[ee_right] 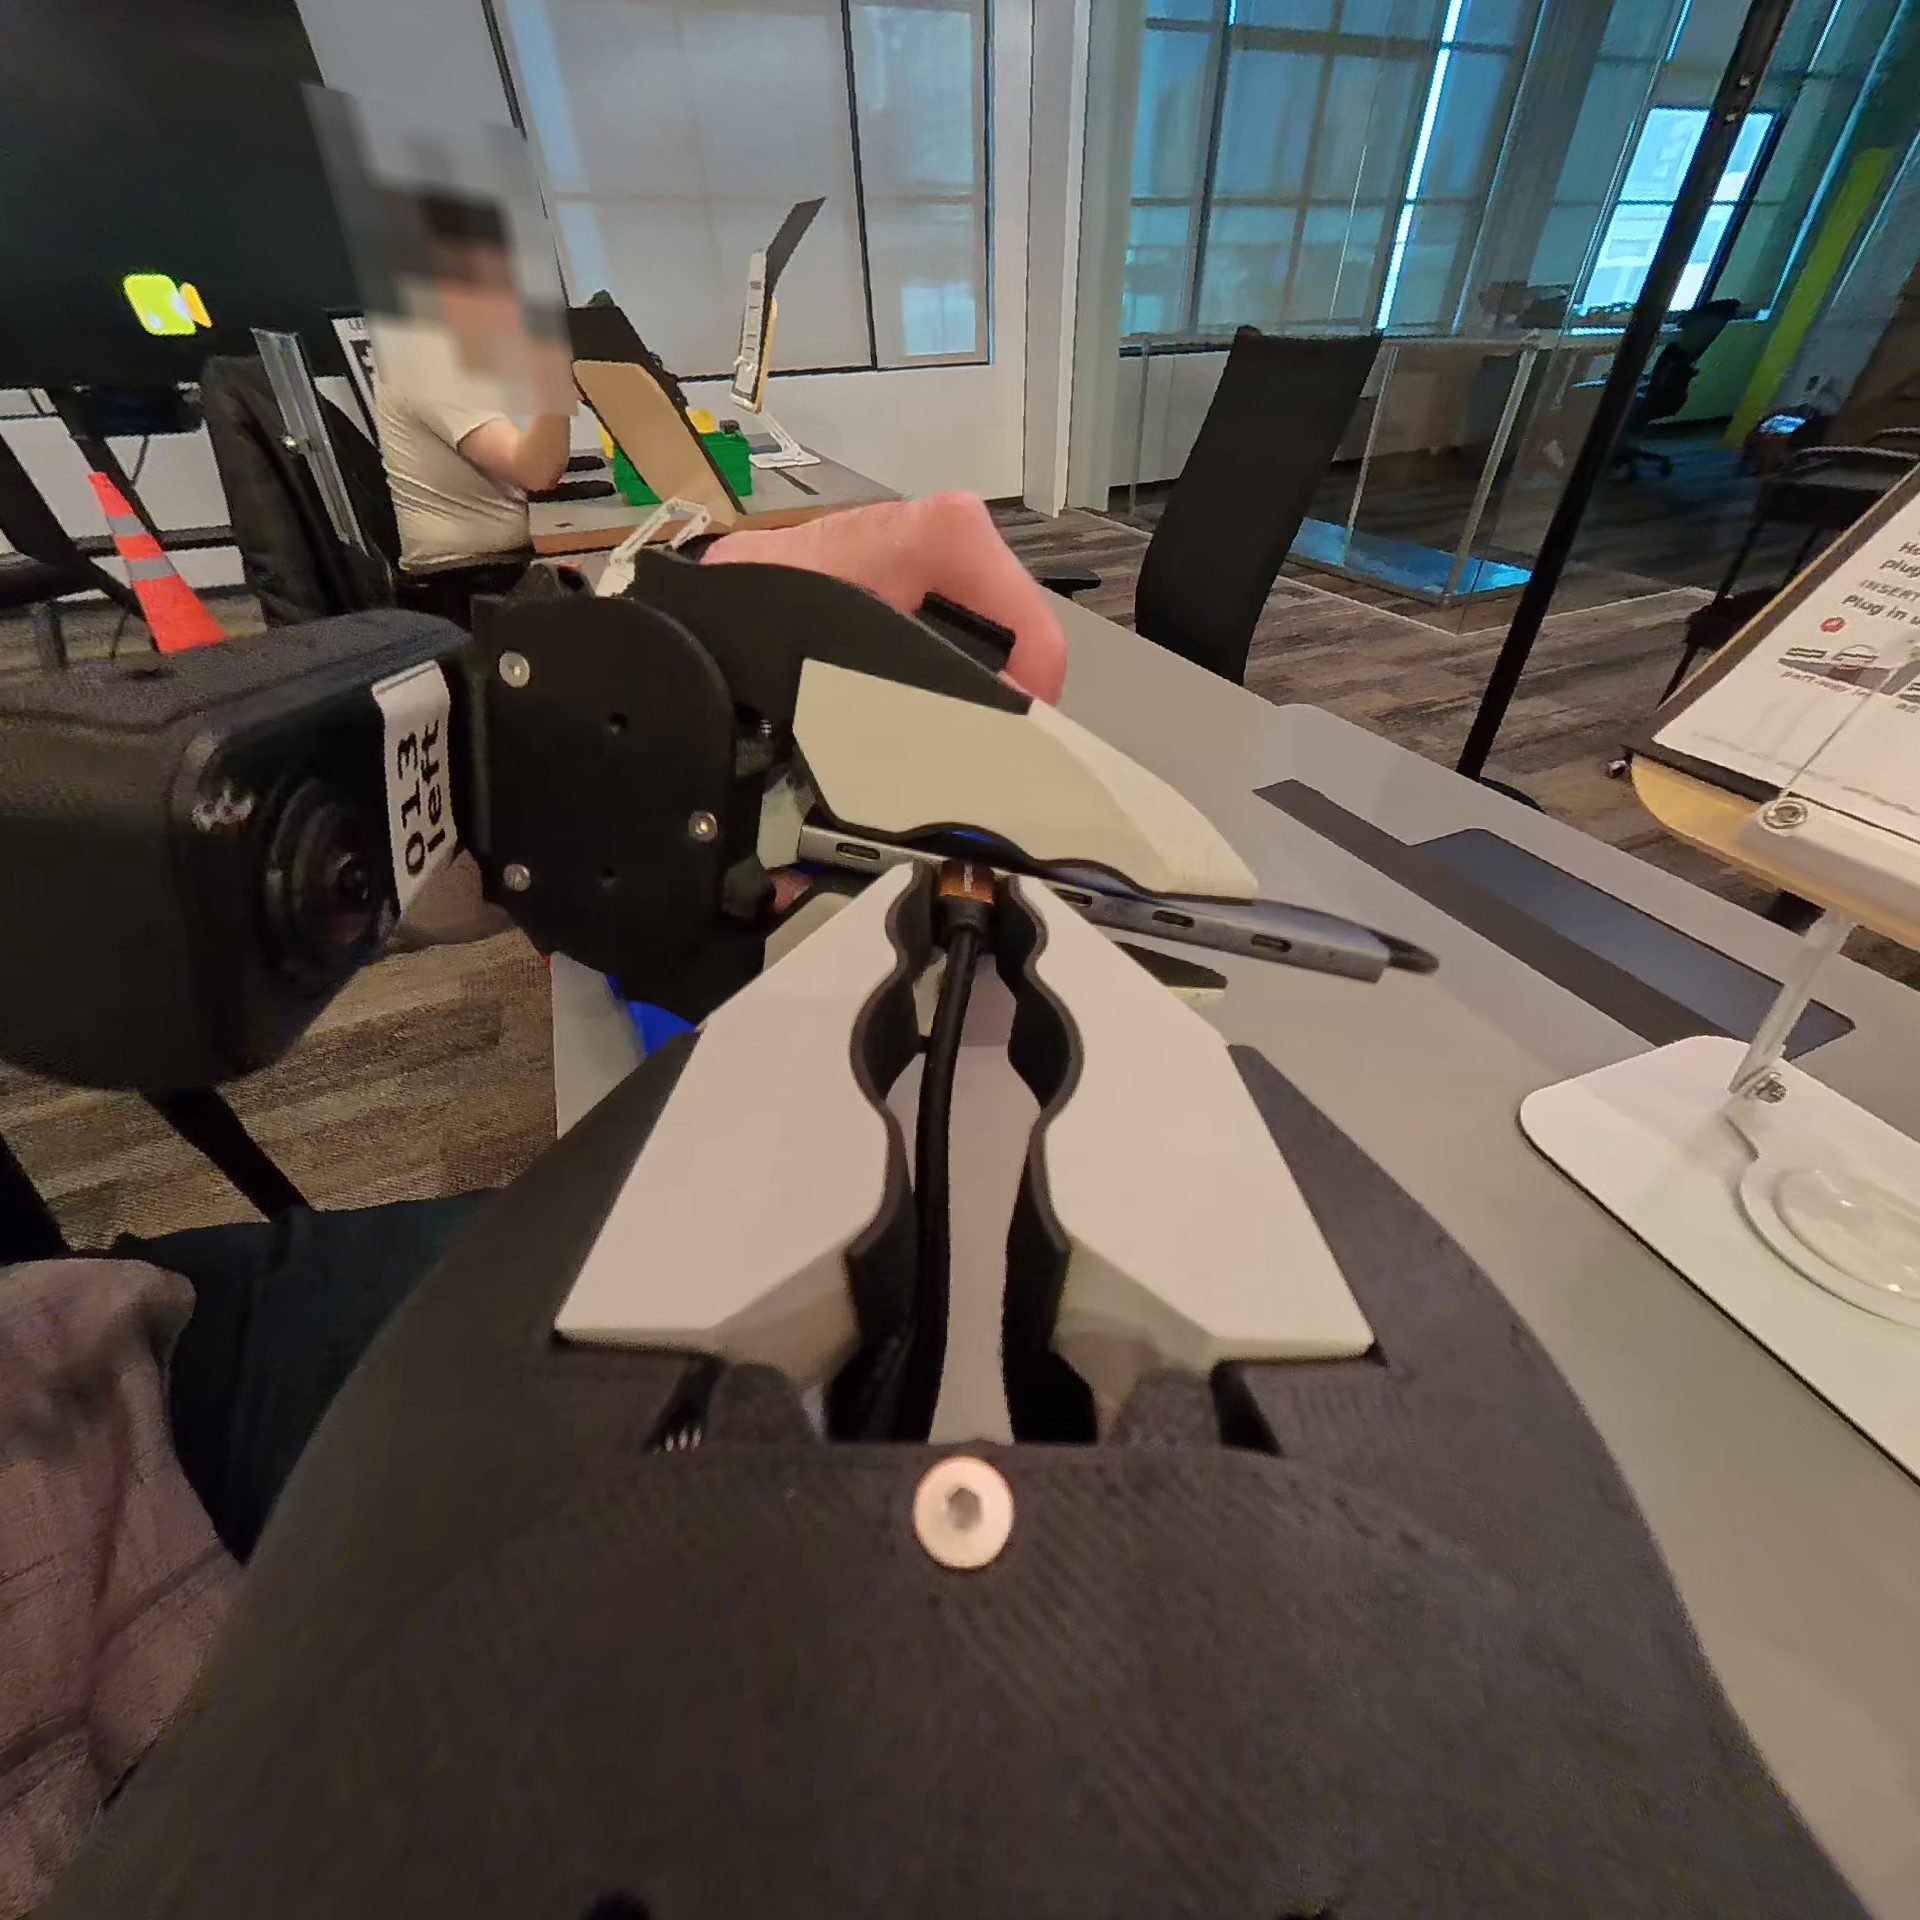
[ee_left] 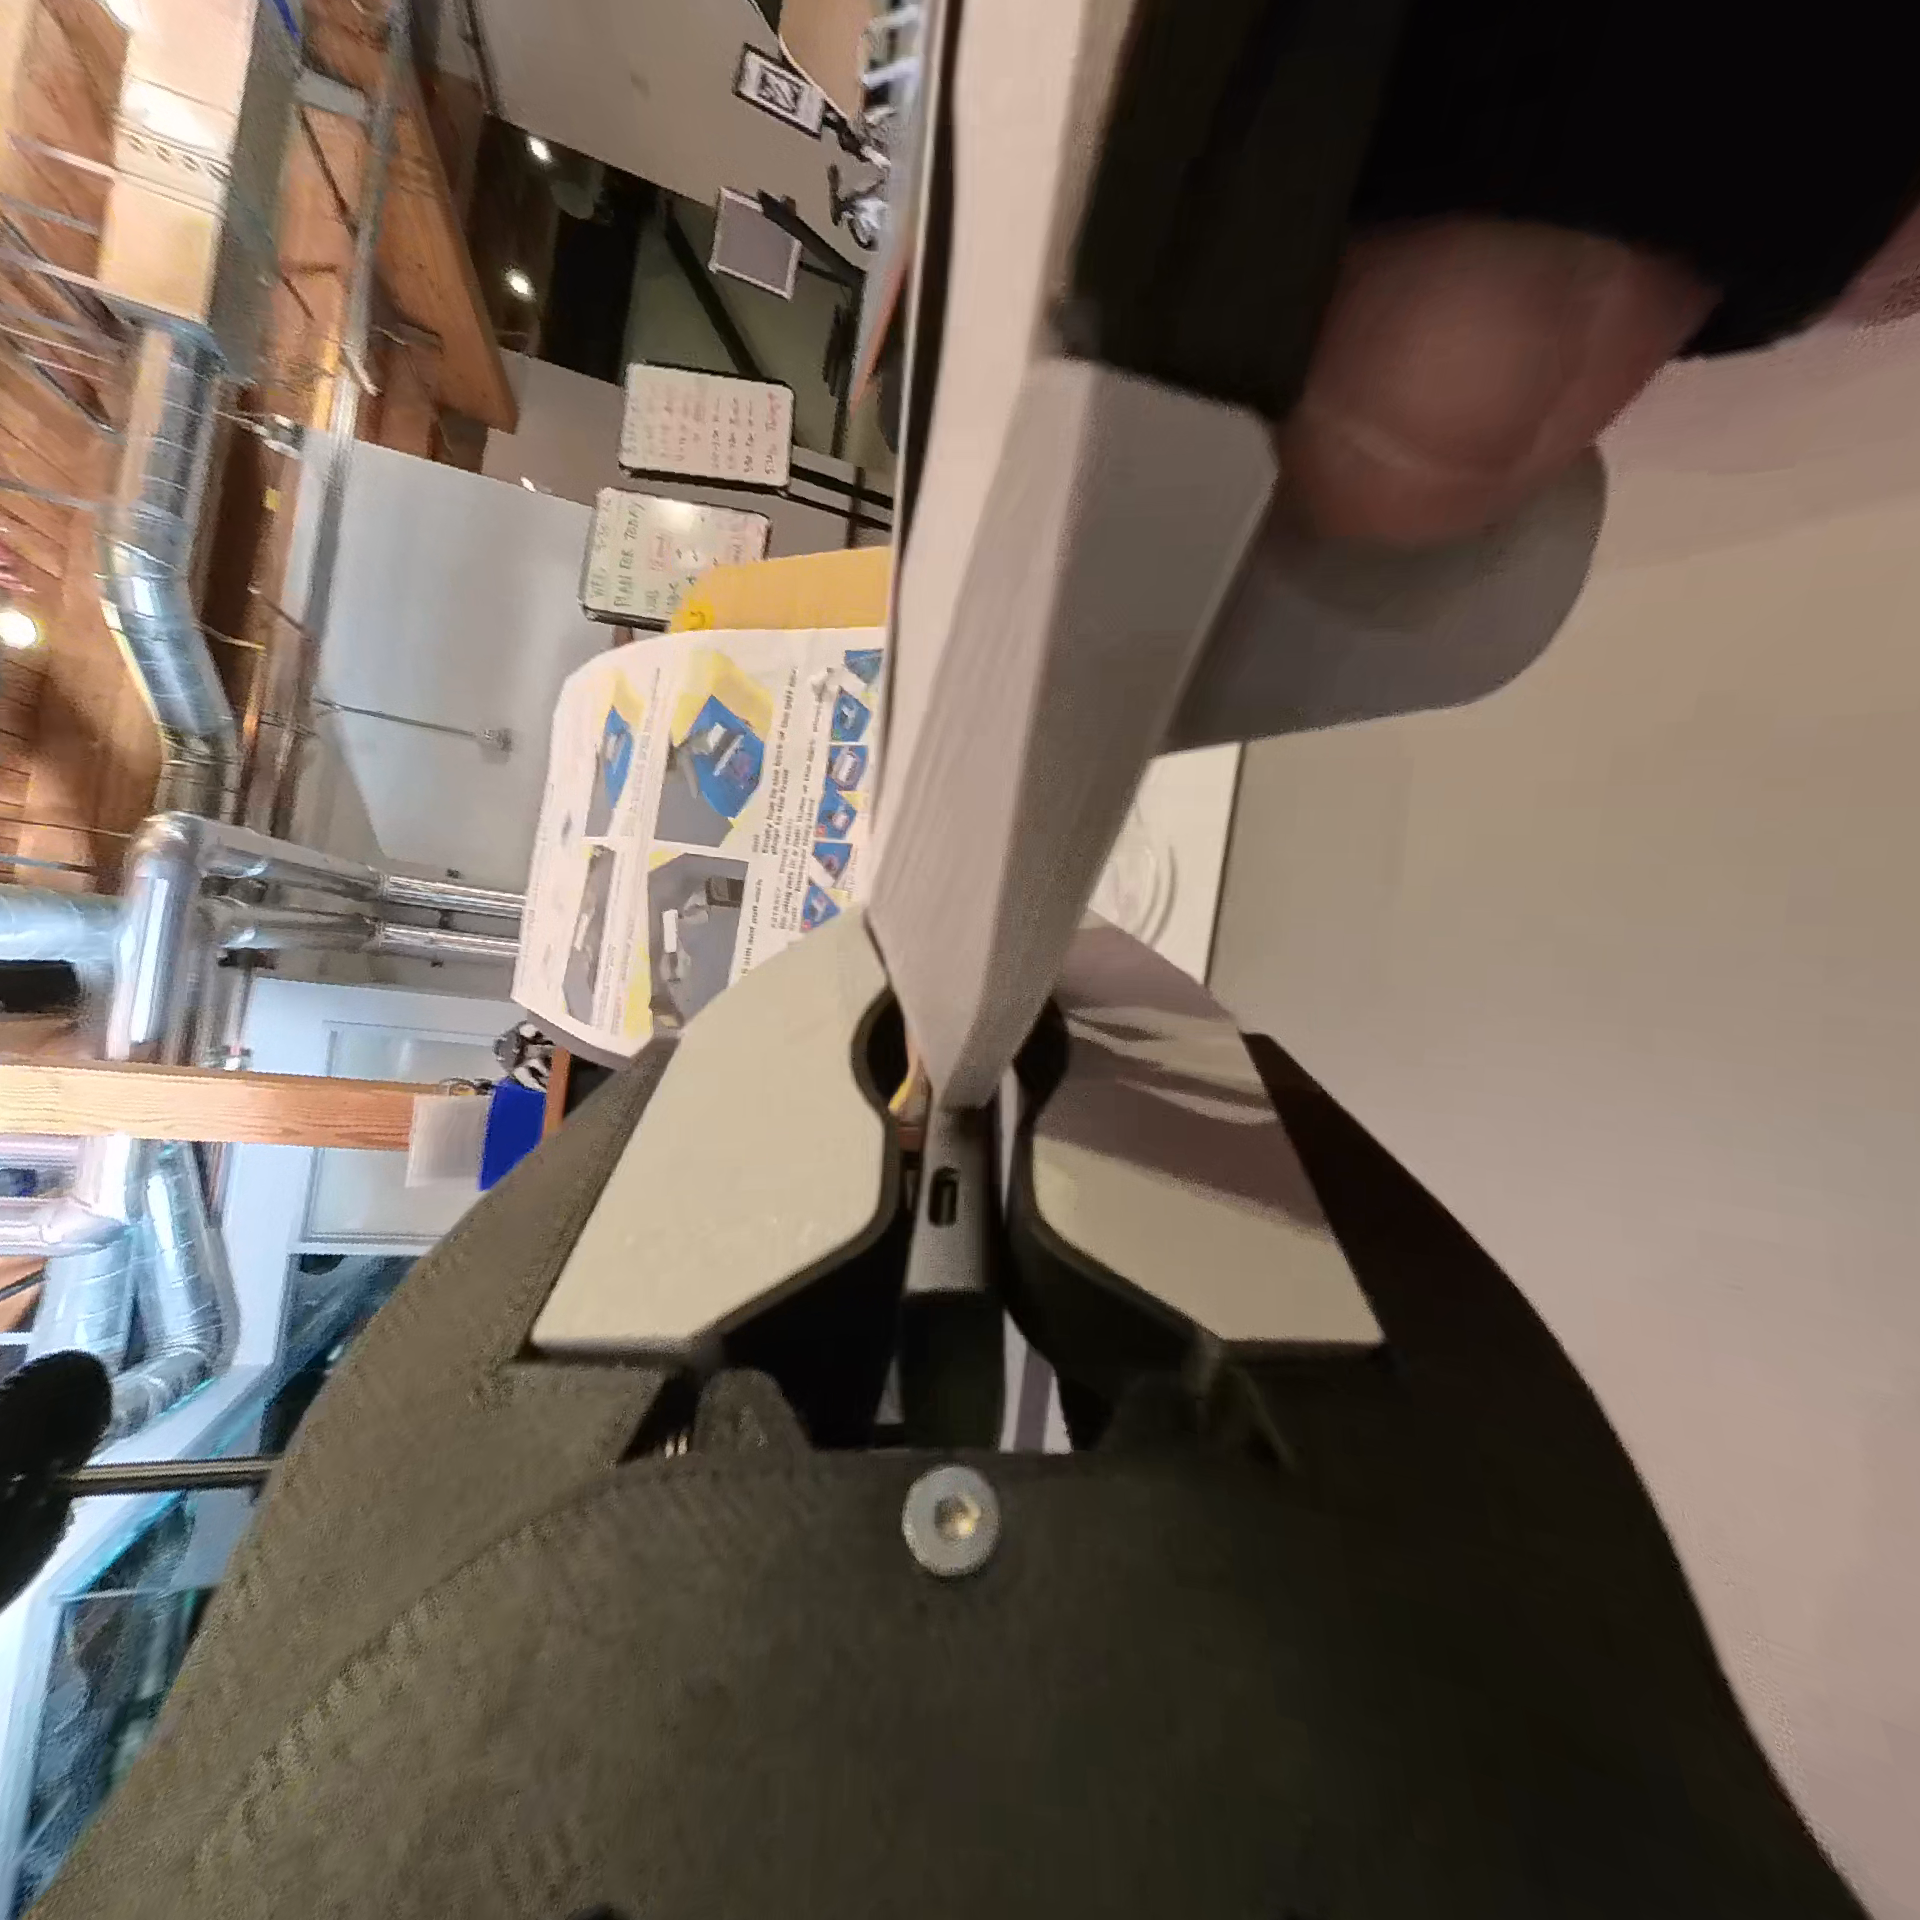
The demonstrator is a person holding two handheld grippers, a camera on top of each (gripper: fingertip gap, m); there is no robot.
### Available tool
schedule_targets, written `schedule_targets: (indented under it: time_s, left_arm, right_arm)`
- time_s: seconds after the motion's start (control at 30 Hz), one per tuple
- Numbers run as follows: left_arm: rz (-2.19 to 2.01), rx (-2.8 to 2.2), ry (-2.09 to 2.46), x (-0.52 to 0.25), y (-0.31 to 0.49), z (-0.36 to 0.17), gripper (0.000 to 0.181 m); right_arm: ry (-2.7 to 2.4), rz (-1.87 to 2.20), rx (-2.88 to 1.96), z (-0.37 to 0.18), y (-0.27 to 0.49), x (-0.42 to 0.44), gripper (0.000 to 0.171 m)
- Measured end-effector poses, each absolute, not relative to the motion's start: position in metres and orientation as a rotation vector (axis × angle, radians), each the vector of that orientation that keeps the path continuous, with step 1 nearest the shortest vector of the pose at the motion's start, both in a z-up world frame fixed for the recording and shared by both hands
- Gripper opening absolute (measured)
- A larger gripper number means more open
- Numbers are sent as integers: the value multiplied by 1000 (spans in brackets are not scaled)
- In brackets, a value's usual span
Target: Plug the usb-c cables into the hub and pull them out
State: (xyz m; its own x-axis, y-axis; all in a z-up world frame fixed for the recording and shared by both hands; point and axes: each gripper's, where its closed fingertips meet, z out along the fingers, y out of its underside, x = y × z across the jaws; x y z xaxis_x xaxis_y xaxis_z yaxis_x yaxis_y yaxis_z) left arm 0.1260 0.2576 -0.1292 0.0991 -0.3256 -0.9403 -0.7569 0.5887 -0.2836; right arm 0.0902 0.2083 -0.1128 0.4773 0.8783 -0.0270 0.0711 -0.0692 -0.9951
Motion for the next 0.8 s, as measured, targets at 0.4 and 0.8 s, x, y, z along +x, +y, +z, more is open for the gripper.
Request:
schedule_targets:
  time_s: [0.4, 0.8]
  left_arm:
    - [428, -975, 1472, 129, 262, -131, 15]
    - [465, -1009, 1474, 125, 266, -134, 15]
  right_arm:
    - [-853, 756, -1506, -113, 208, 94, 9]
    - [-848, 710, -1499, -113, 207, 93, 9]
